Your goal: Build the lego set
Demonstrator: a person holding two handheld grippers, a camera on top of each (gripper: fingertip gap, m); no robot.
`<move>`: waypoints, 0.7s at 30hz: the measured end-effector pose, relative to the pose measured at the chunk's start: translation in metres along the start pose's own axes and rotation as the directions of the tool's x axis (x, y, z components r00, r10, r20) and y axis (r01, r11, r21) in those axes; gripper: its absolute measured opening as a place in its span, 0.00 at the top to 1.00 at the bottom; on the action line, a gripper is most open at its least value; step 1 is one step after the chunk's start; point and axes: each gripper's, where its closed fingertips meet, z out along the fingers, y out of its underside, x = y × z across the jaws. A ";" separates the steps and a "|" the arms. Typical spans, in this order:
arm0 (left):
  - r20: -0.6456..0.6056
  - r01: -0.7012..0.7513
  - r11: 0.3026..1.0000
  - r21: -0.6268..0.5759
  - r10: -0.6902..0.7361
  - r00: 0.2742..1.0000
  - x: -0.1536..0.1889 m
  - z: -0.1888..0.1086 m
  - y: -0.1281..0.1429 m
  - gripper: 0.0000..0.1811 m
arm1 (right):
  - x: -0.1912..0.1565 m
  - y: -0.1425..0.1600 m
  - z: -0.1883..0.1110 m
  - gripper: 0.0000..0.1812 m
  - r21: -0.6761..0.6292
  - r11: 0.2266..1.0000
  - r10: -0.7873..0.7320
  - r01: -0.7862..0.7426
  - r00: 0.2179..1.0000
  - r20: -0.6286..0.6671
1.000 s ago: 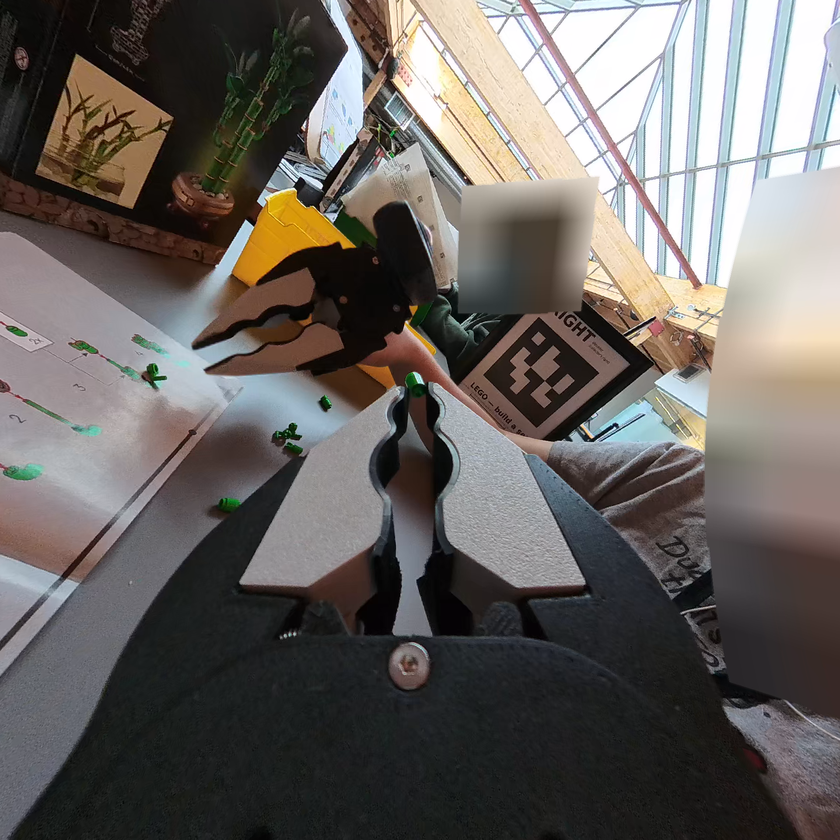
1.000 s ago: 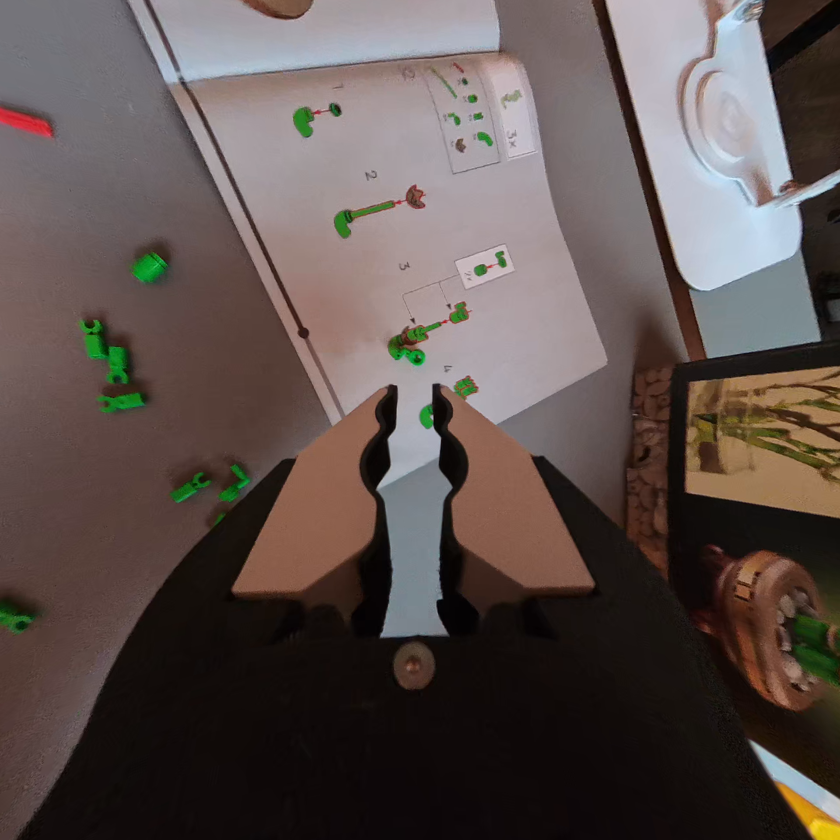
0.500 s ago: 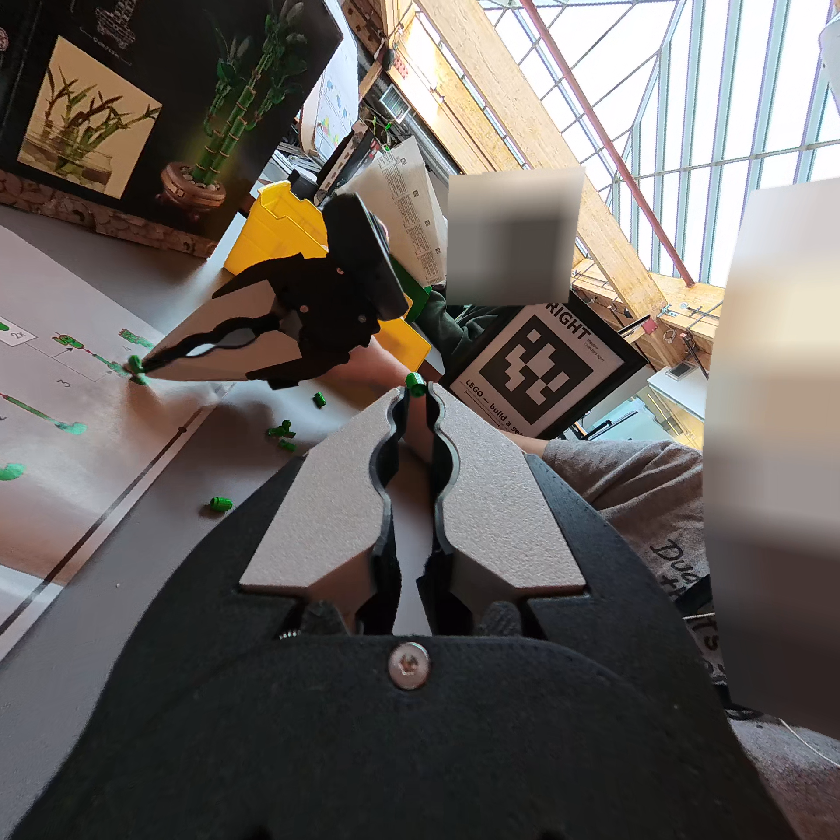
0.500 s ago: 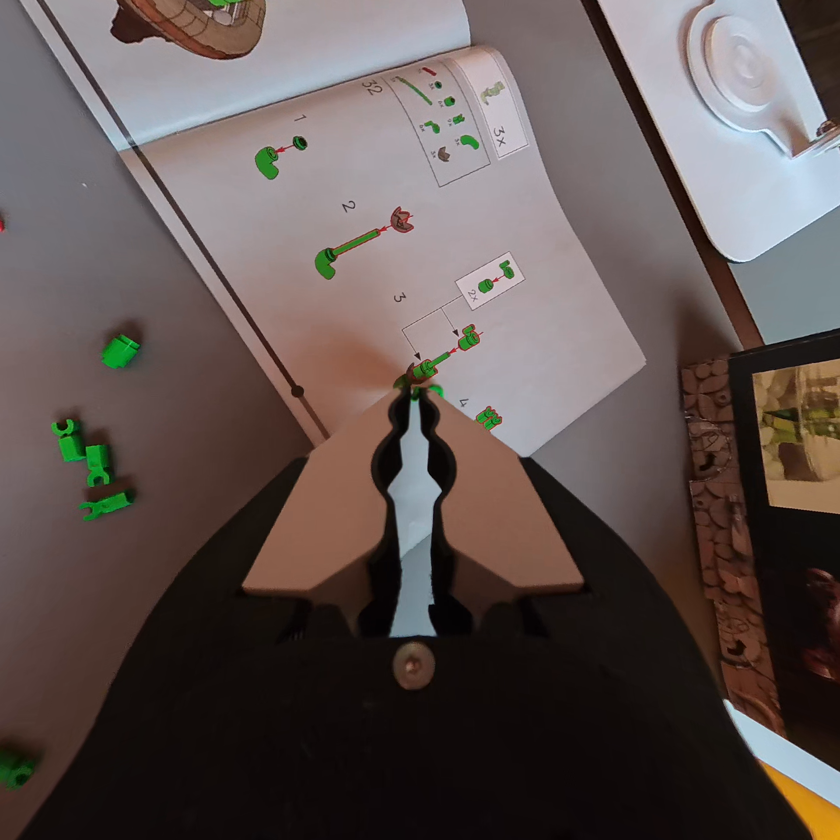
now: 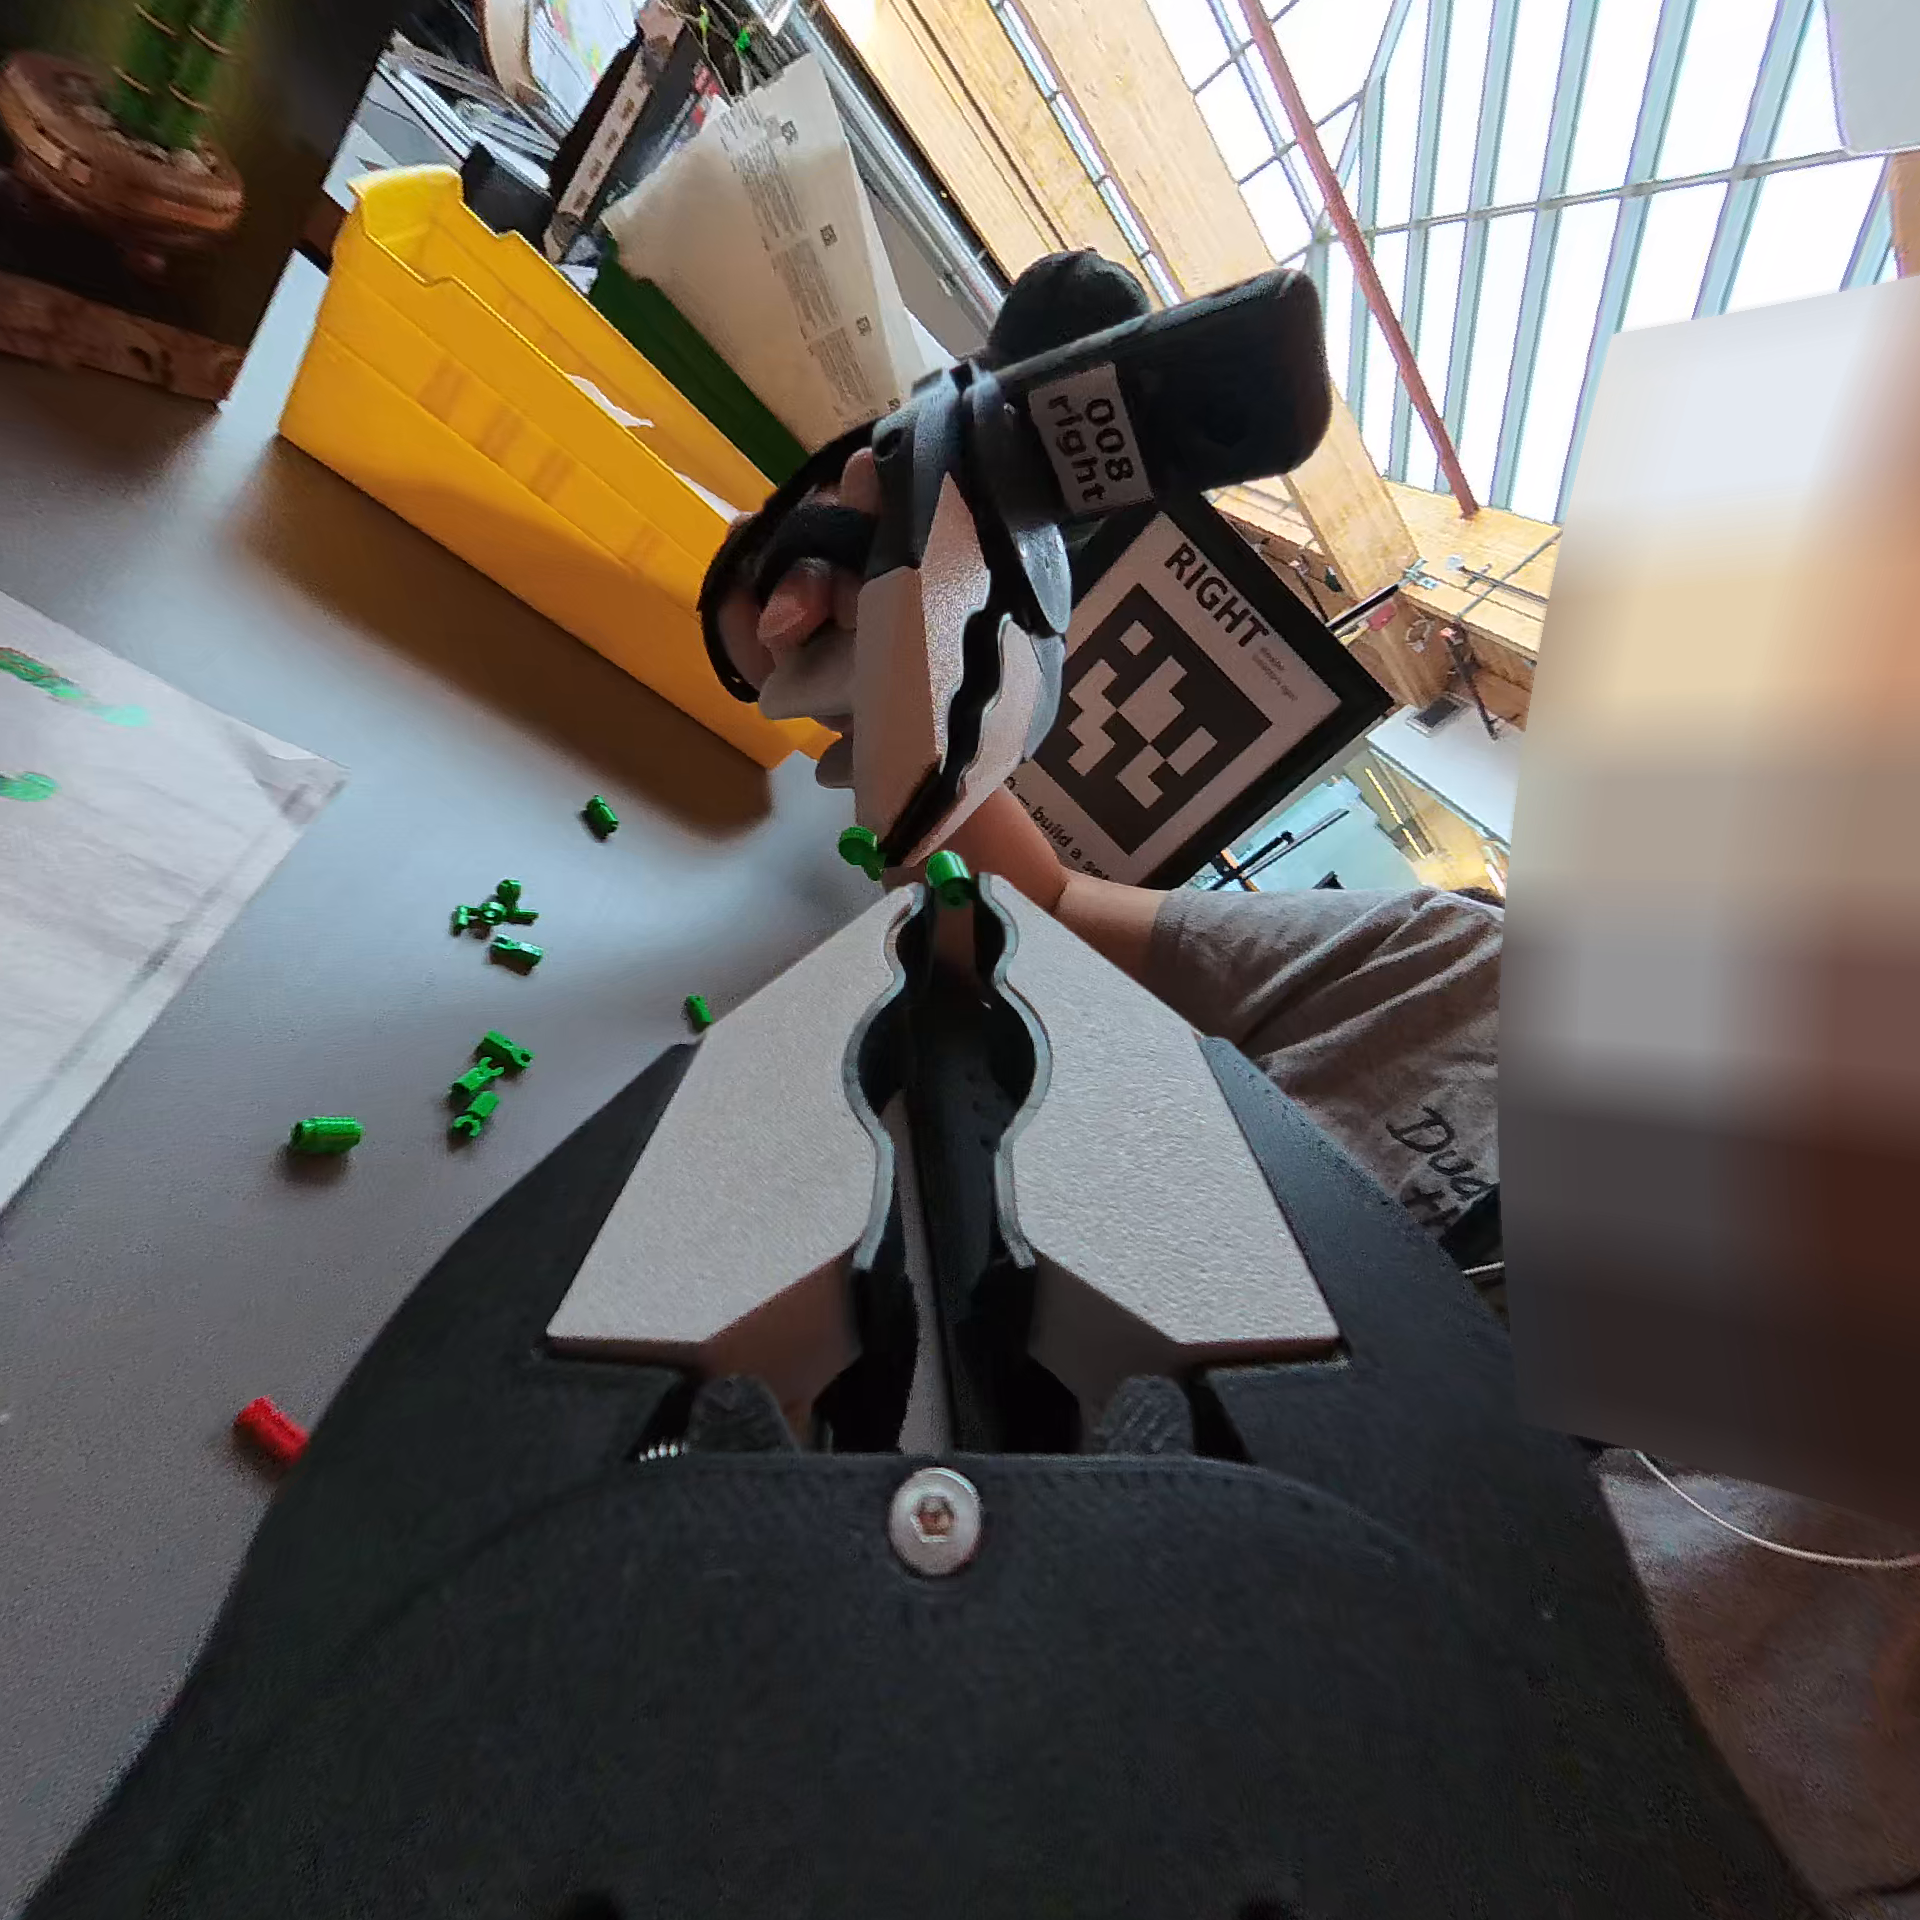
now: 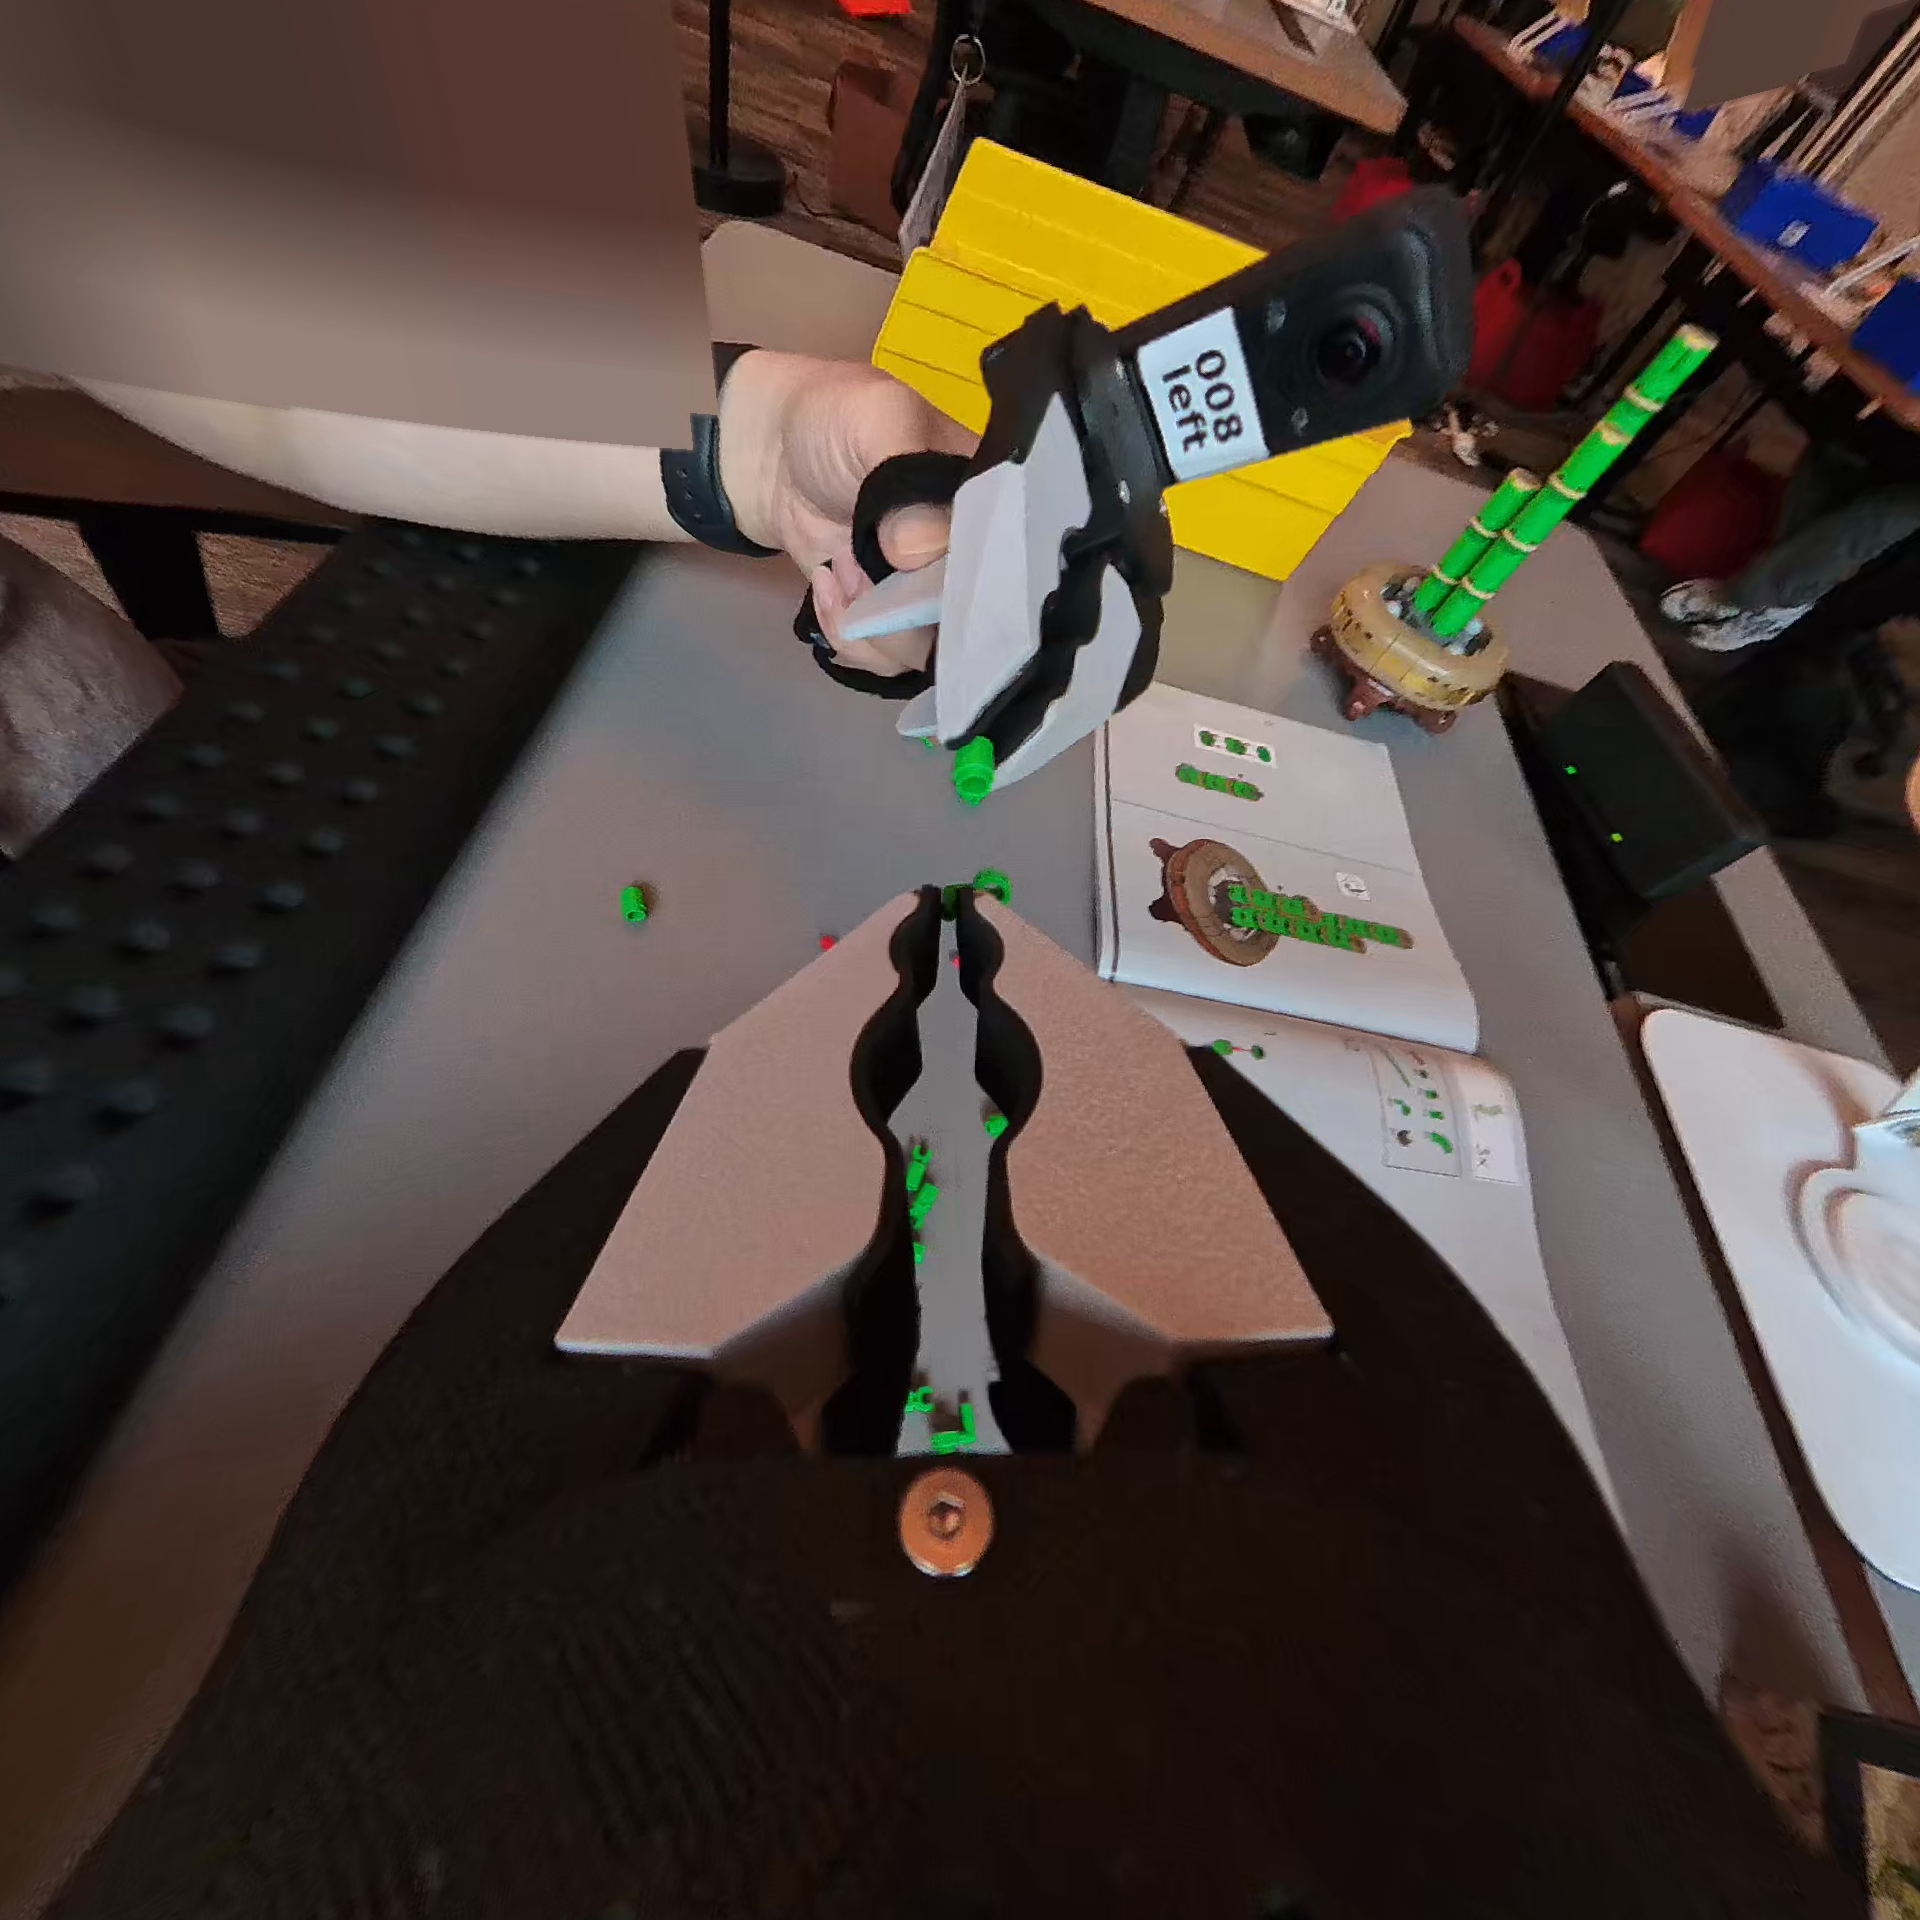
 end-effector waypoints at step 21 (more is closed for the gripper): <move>-0.179 0.085 0.996 0.029 -0.078 0.981 0.018 0.005 -0.003 0.98 | -0.013 -0.035 -0.007 1.00 0.179 0.981 -0.083 0.078 0.996 0.017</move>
